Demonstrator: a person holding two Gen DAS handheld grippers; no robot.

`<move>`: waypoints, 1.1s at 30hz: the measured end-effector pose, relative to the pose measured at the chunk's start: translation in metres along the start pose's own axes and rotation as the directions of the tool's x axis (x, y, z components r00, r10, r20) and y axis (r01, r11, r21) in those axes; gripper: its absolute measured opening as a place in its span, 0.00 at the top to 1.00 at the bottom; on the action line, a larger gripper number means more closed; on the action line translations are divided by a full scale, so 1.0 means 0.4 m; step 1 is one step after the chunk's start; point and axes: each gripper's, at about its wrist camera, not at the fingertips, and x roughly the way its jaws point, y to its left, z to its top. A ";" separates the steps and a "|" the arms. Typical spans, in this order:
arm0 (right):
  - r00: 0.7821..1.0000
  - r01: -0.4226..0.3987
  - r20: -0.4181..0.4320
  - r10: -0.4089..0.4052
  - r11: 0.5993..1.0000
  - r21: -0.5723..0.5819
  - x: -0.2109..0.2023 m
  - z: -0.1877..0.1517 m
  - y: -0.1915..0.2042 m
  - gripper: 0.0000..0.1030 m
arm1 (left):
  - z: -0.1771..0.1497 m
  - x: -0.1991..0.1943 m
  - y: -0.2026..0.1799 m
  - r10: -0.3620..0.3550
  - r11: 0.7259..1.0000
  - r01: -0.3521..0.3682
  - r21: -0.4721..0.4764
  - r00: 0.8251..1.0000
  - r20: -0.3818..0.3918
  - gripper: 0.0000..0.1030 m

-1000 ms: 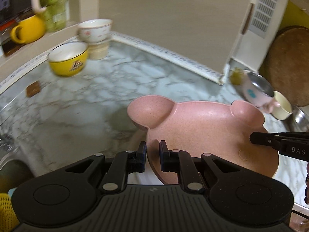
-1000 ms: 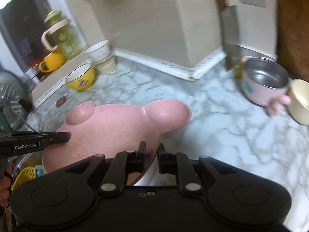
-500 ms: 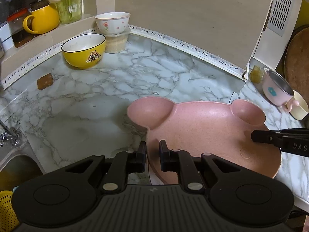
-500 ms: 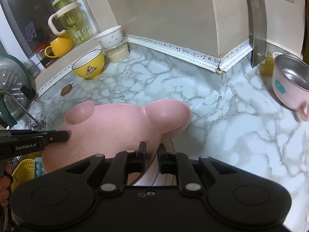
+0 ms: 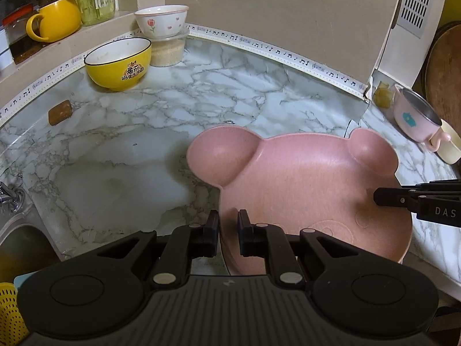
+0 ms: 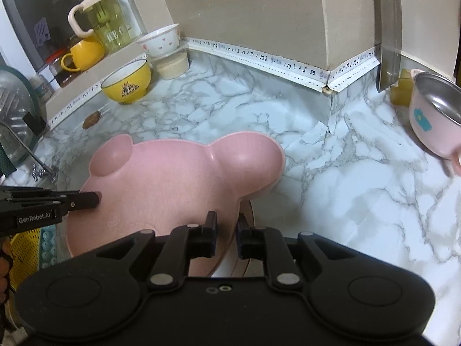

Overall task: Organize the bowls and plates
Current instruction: 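Lower the pink bear plate onto the stack and open both grippers, then move both grippers to the steel bowl rim and close them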

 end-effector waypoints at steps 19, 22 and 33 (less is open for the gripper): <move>0.993 0.113 0.033 -0.110 0.989 -0.096 -0.044 -0.017 0.038 0.69 | -0.014 -0.020 -0.015 0.010 0.999 -0.011 0.036 1.000 0.014 0.88; 0.993 0.115 0.048 -0.110 0.988 -0.101 -0.061 -0.018 0.045 0.62 | -0.011 -0.037 -0.022 -0.004 0.999 0.003 0.042 1.000 0.027 0.88; 0.993 0.084 0.096 -0.073 0.989 -0.119 -0.134 -0.017 0.087 0.48 | 0.007 -0.100 -0.096 -0.066 0.994 0.060 0.088 0.996 0.061 0.88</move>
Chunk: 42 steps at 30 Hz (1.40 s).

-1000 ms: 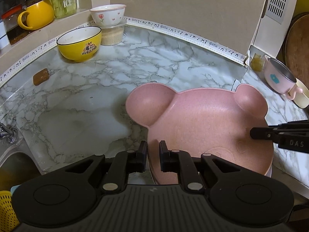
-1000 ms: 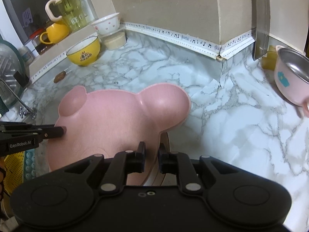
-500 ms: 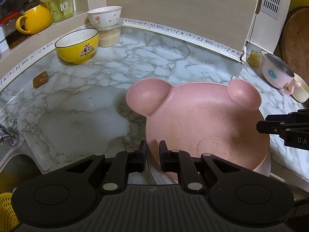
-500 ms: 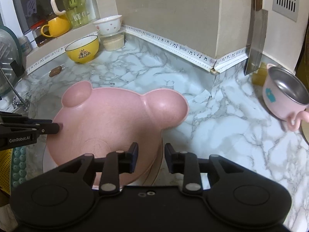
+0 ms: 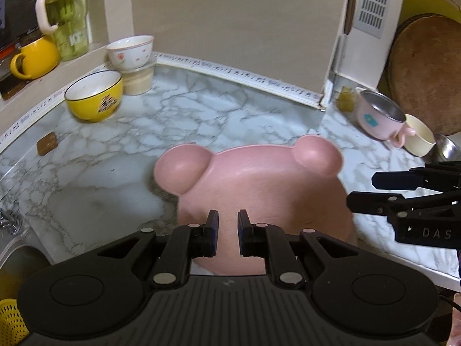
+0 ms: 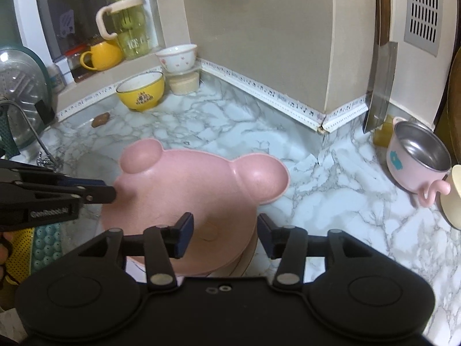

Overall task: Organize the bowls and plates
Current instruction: 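Move both grippers to the steel bowl rim and close them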

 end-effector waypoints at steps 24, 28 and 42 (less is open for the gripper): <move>0.959 0.213 0.171 -0.227 0.972 0.099 -0.251 -0.019 -0.196 0.00 | 0.151 -0.016 -0.310 -0.190 0.964 0.163 0.209 0.975 0.118 0.25; 0.940 0.278 0.161 -0.302 0.948 0.154 -0.278 -0.040 -0.274 0.00 | 0.178 0.007 -0.405 -0.231 0.945 0.197 0.261 0.967 0.110 0.25; 0.845 0.514 0.033 -0.534 0.827 0.226 -0.353 -0.108 -0.571 0.00 | 0.218 0.119 -0.767 -0.361 0.859 0.332 0.391 0.933 0.002 0.25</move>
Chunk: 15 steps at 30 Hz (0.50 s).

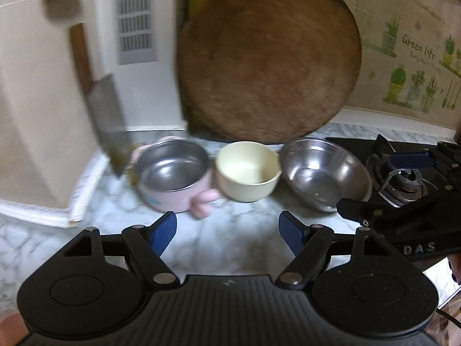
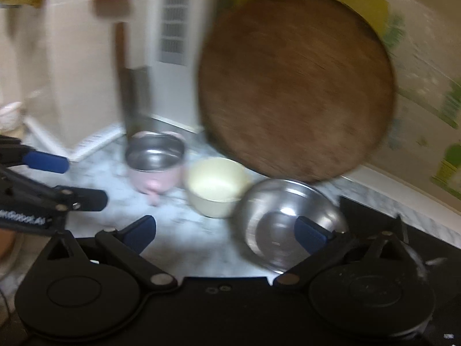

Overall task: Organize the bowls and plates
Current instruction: 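Move both grippers to the steel bowl rim and close them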

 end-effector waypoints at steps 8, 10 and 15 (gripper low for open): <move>0.993 0.106 -0.065 -0.102 0.992 0.071 0.115 0.001 -0.195 0.00 | 0.064 0.135 -0.106 -0.052 0.998 0.053 0.017 0.997 -0.056 0.25; 0.988 0.138 -0.083 -0.131 0.987 0.078 0.146 0.002 -0.238 0.00 | 0.074 0.170 -0.121 -0.055 0.998 0.056 0.008 0.995 -0.084 0.25; 0.983 0.142 -0.133 -0.129 0.986 0.091 0.219 0.014 -0.317 0.01 | 0.094 0.259 -0.162 -0.065 0.998 0.063 -0.022 0.988 -0.143 0.25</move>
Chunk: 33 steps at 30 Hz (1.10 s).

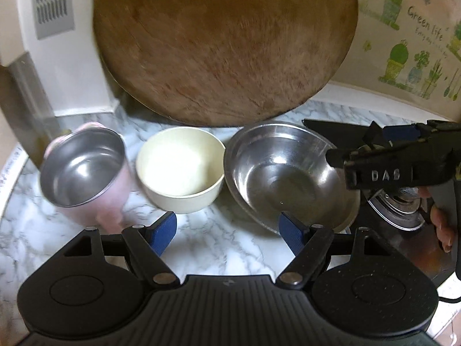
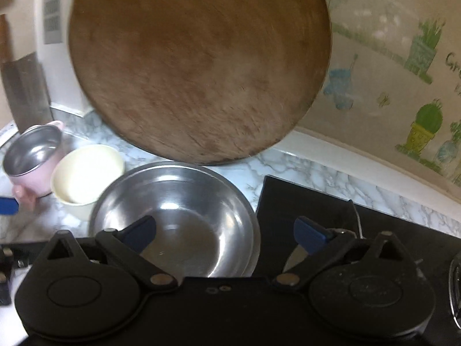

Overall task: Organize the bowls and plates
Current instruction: 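Move both grippers to the steel bowl rim and close them, then carry the steel bowl with both grippers beside the pink bear plate and lower it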

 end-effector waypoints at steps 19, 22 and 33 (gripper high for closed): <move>0.992 -0.036 -0.122 0.043 0.998 0.056 0.237 0.063 -0.106 0.35 | 0.035 0.149 -0.017 -0.060 0.995 0.052 -0.079 0.993 -0.100 0.49; 0.989 -0.046 -0.138 0.054 0.997 0.064 0.252 0.062 -0.105 0.42 | 0.035 0.155 -0.024 -0.062 0.995 0.054 -0.081 0.992 -0.108 0.56; 0.980 -0.078 -0.177 0.094 0.992 0.097 0.267 0.052 -0.097 0.73 | 0.034 0.168 -0.021 -0.073 0.994 0.063 -0.089 0.990 -0.120 0.79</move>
